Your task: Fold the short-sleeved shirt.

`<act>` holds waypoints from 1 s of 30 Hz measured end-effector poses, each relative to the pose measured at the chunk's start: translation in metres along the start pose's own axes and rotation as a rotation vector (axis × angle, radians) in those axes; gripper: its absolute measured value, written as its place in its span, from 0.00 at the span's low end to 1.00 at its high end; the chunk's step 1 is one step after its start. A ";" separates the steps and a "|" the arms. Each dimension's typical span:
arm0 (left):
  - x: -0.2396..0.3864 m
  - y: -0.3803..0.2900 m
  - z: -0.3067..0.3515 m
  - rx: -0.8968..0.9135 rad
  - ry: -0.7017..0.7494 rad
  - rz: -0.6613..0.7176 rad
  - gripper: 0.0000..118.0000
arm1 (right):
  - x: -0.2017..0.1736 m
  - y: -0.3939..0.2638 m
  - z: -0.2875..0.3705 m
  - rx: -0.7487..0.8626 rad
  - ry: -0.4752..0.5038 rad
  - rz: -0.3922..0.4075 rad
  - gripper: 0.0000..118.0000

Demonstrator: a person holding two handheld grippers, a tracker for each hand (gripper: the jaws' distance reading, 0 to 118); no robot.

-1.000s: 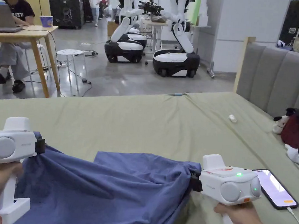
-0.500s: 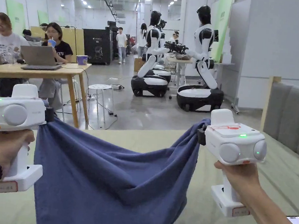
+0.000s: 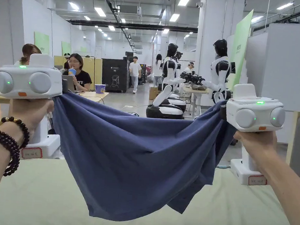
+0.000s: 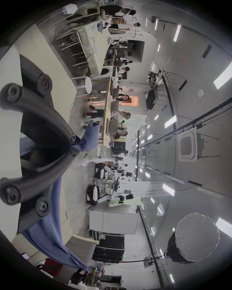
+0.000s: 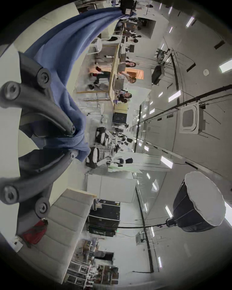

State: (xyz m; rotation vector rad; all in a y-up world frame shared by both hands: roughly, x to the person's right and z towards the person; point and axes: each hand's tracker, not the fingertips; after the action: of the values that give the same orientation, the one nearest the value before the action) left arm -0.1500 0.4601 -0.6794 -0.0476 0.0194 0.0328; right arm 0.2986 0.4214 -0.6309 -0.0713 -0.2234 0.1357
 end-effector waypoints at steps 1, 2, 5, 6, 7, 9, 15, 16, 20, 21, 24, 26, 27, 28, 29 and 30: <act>0.003 -0.002 -0.002 0.000 0.001 -0.011 0.01 | -0.001 0.001 -0.004 0.000 -0.008 0.010 0.10; 0.005 -0.003 -0.006 -0.004 0.004 -0.016 0.01 | -0.002 0.002 -0.007 0.000 -0.010 0.014 0.10; 0.009 -0.006 -0.012 -0.025 0.004 -0.027 0.01 | -0.003 0.000 -0.007 -0.001 -0.008 0.012 0.10; 0.009 -0.008 -0.013 -0.019 0.000 -0.022 0.01 | -0.004 -0.003 -0.008 0.000 -0.007 0.012 0.10; 0.010 -0.011 -0.013 -0.015 -0.006 -0.023 0.01 | -0.005 -0.008 -0.011 0.000 -0.009 0.013 0.10; 0.010 -0.019 -0.014 -0.017 -0.015 -0.026 0.01 | -0.005 -0.021 -0.012 -0.011 -0.007 0.016 0.10; 0.008 -0.085 -0.015 -0.131 -0.040 0.023 0.01 | -0.014 -0.086 -0.014 -0.113 0.028 -0.017 0.10; 0.009 -0.101 -0.015 -0.146 -0.042 0.021 0.01 | -0.017 -0.100 -0.014 -0.134 0.034 -0.014 0.10; 0.012 -0.160 -0.012 -0.236 -0.038 0.011 0.01 | -0.031 -0.150 -0.015 -0.227 0.048 0.015 0.10; 0.012 -0.170 -0.011 -0.259 -0.038 0.014 0.01 | -0.033 -0.159 -0.015 -0.243 0.056 0.019 0.10; 0.013 -0.193 -0.007 -0.294 -0.044 -0.005 0.01 | -0.039 -0.173 -0.009 -0.258 0.061 0.049 0.10; 0.014 -0.195 0.002 -0.296 -0.047 -0.022 0.01 | -0.039 -0.171 -0.001 -0.252 0.063 0.064 0.10; 0.014 -0.194 0.006 -0.300 -0.046 -0.031 0.01 | -0.037 -0.168 0.007 -0.249 0.065 0.062 0.10; 0.013 -0.193 0.011 -0.300 -0.045 -0.033 0.01 | -0.035 -0.166 0.013 -0.246 0.070 0.052 0.10; 0.013 -0.191 0.019 -0.295 -0.044 -0.033 0.01 | -0.033 -0.164 0.020 -0.244 0.076 0.043 0.10; 0.011 -0.190 0.027 -0.291 -0.047 -0.032 0.01 | -0.032 -0.167 0.025 -0.241 0.074 0.041 0.10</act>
State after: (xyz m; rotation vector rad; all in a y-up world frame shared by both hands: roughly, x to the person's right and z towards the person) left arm -0.1319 0.2721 -0.6435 -0.3380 -0.0333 0.0042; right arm 0.2831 0.2534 -0.5990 -0.3197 -0.1639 0.1465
